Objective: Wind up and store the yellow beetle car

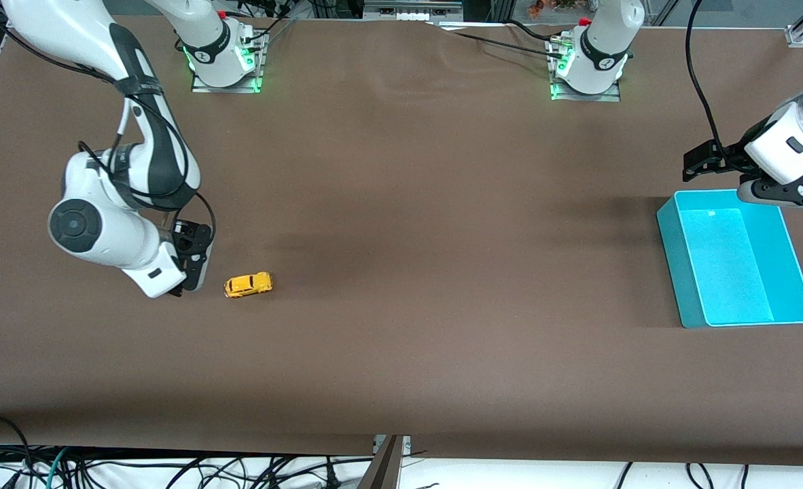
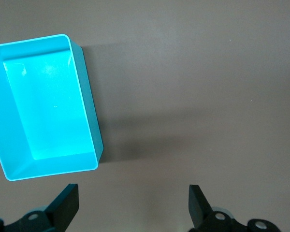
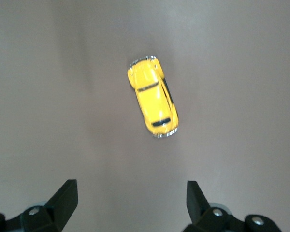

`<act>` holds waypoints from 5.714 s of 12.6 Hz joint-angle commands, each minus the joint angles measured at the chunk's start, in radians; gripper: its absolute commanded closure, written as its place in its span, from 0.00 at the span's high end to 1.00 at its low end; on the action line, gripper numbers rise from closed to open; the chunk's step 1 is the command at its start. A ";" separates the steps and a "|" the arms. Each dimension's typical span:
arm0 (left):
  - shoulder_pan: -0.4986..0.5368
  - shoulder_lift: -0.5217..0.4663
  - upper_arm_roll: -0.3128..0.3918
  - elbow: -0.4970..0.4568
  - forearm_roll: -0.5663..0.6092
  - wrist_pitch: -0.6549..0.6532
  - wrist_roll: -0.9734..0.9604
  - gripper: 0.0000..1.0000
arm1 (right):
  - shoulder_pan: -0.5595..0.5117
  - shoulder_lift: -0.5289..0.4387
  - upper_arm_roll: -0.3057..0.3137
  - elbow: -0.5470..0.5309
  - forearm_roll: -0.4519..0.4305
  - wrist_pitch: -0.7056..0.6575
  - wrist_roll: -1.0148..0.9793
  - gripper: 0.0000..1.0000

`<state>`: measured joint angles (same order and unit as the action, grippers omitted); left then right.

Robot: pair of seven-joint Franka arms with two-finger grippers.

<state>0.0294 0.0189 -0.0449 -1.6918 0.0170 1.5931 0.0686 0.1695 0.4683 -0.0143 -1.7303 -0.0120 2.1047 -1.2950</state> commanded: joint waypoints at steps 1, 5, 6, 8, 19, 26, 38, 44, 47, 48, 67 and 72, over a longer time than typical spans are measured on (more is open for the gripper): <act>0.006 -0.014 -0.003 -0.006 0.001 -0.007 0.008 1.00 | 0.018 0.030 0.006 -0.035 0.010 0.105 -0.105 0.99; 0.006 -0.014 -0.001 -0.006 0.001 -0.005 0.008 1.00 | 0.019 0.111 0.046 -0.040 0.010 0.198 -0.180 0.99; 0.006 -0.016 -0.001 -0.006 0.001 -0.007 0.008 1.00 | 0.019 0.119 0.051 -0.060 0.010 0.242 -0.202 0.99; 0.006 -0.014 -0.001 -0.006 0.001 -0.007 0.008 1.00 | 0.019 0.122 0.053 -0.097 0.010 0.331 -0.217 0.99; 0.004 -0.013 -0.001 -0.005 0.003 -0.005 0.008 1.00 | 0.021 0.131 0.053 -0.095 0.012 0.337 -0.279 0.33; 0.004 -0.011 -0.001 -0.005 0.003 -0.005 0.008 1.00 | 0.022 0.128 0.054 -0.097 0.015 0.319 -0.222 0.15; 0.004 -0.013 -0.001 -0.006 0.001 -0.007 0.004 1.00 | -0.048 0.135 0.050 -0.124 0.015 0.324 -0.288 0.17; 0.004 -0.011 -0.001 -0.006 0.001 -0.007 0.004 1.00 | -0.123 0.135 0.050 -0.126 0.015 0.321 -0.392 0.17; 0.004 -0.011 -0.001 -0.006 0.001 -0.007 0.004 1.00 | -0.160 0.135 0.050 -0.126 0.014 0.321 -0.435 0.17; 0.004 -0.011 -0.001 -0.005 0.003 -0.007 0.004 1.00 | -0.166 0.135 0.050 -0.126 0.015 0.322 -0.449 0.17; 0.003 -0.008 0.002 -0.005 0.003 0.002 0.004 1.00 | -0.197 0.078 0.129 0.009 0.035 0.147 -0.357 1.00; 0.003 -0.005 0.002 -0.006 0.003 0.011 0.004 1.00 | -0.196 0.058 0.157 0.011 0.035 0.140 -0.235 1.00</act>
<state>0.0294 0.0192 -0.0422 -1.6935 0.0170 1.5945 0.0680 -0.0222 0.5517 0.1160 -1.7199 0.0081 2.2667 -1.5947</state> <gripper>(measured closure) 0.000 0.000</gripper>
